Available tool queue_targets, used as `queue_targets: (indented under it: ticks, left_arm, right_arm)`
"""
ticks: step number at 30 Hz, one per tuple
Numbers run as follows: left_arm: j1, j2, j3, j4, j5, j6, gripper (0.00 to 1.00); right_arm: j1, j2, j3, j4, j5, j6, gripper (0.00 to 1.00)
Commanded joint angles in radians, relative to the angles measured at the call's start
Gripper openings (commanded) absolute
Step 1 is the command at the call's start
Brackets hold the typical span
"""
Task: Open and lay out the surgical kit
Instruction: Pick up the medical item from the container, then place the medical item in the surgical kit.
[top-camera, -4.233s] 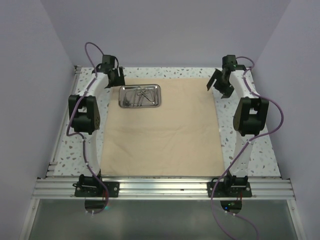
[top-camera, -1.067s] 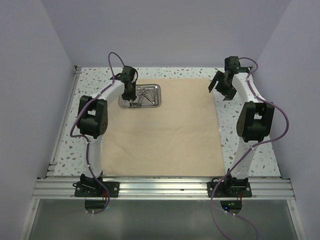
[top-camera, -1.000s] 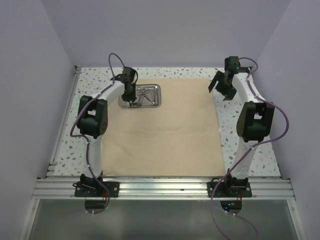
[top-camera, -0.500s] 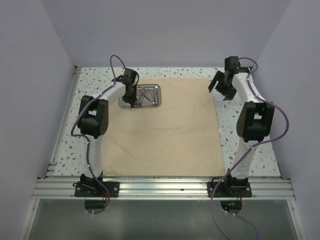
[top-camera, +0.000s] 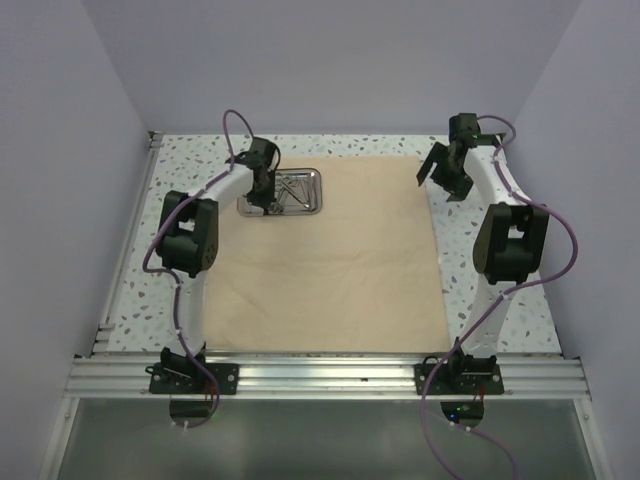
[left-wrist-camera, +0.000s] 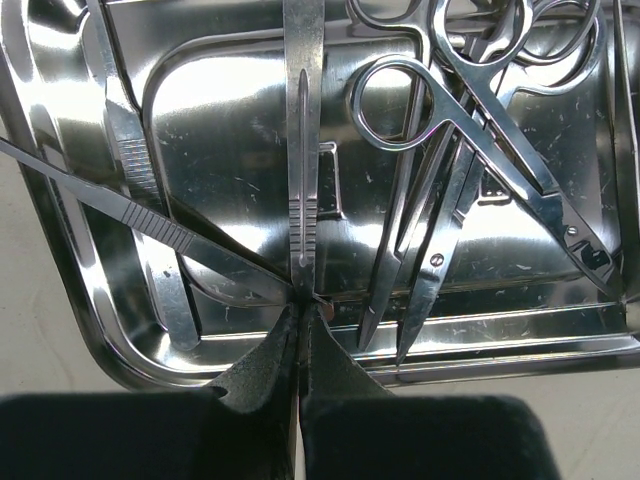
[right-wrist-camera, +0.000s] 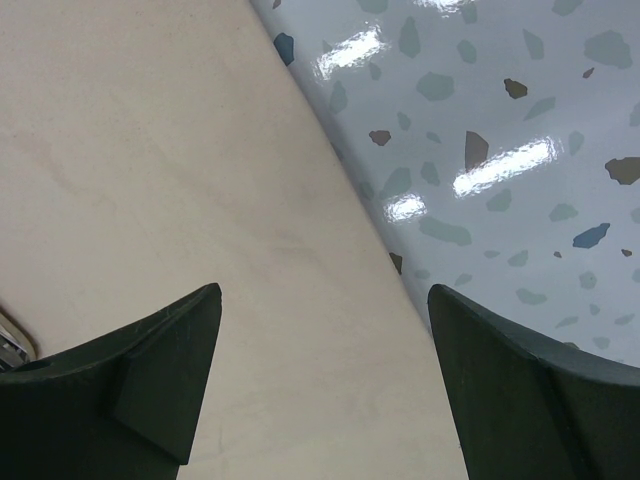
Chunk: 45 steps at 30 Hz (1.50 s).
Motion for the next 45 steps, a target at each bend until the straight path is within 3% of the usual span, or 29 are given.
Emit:
queue_targets:
  ticks: [1,10,16,19,26,32,38,45]
  left_arm:
    - [-0.004,0.008,0.03,-0.032,-0.035,-0.003,0.0]
    - [-0.004,-0.061,0.17,-0.083,-0.069,0.002,0.0]
    - [-0.004,-0.122,0.144,-0.107,-0.063,-0.009,0.0]
    - [-0.004,-0.23,0.025,-0.091,-0.055,-0.033,0.0]
    - [-0.027,-0.56,-0.435,-0.066,-0.038,-0.122,0.0]
    - [-0.111,-0.785,-0.718,-0.115,-0.085,-0.237,0.0]
    - [-0.15,-0.946,-0.91,-0.126,-0.089,-0.338,0.0]
    - [-0.226,-0.988,-0.933,-0.137,-0.094,-0.43,0.0]
  right_arm:
    - [-0.001,-0.005,0.009,0.008,0.004,-0.016,0.88]
    - [-0.001,-0.005,0.028,0.01,-0.006,-0.008,0.88]
    - [-0.001,-0.039,0.019,0.01,0.0,-0.008,0.88]
    - [-0.001,-0.068,0.0,0.011,-0.006,-0.01,0.88]
    - [-0.001,-0.18,-0.07,0.002,-0.051,0.038,0.88]
    - [-0.001,-0.351,-0.266,0.03,-0.135,0.11,0.87]
    - [-0.001,-0.517,-0.453,0.067,-0.147,0.122,0.88]
    - [-0.001,-0.642,-0.572,0.08,-0.14,0.13,0.88]
